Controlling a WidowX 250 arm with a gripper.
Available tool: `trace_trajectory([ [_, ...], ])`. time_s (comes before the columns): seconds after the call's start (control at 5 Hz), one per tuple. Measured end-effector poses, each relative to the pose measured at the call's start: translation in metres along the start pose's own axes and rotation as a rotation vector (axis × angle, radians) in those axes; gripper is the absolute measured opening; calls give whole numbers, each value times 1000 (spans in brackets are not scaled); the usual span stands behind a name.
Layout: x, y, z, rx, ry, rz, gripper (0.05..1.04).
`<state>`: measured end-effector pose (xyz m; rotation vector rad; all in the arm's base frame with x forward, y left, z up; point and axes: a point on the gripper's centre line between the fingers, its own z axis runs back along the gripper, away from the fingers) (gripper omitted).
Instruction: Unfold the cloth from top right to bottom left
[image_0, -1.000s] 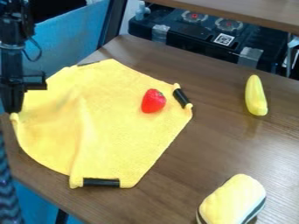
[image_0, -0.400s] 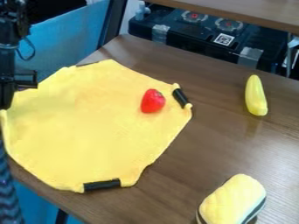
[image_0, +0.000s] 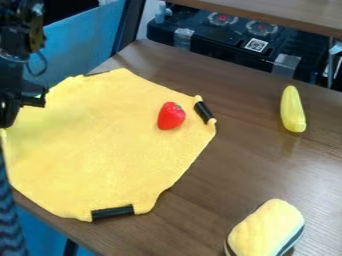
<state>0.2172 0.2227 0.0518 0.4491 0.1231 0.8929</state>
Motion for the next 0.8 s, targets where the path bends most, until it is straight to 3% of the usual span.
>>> trace_trajectory([
  [0.4,-7,-12,9,-11,31,-58,793],
  [0.6,-14,-27,15,-55,60,-103,998],
  [0.8,-31,-50,59,-189,31,-197,1000],
])
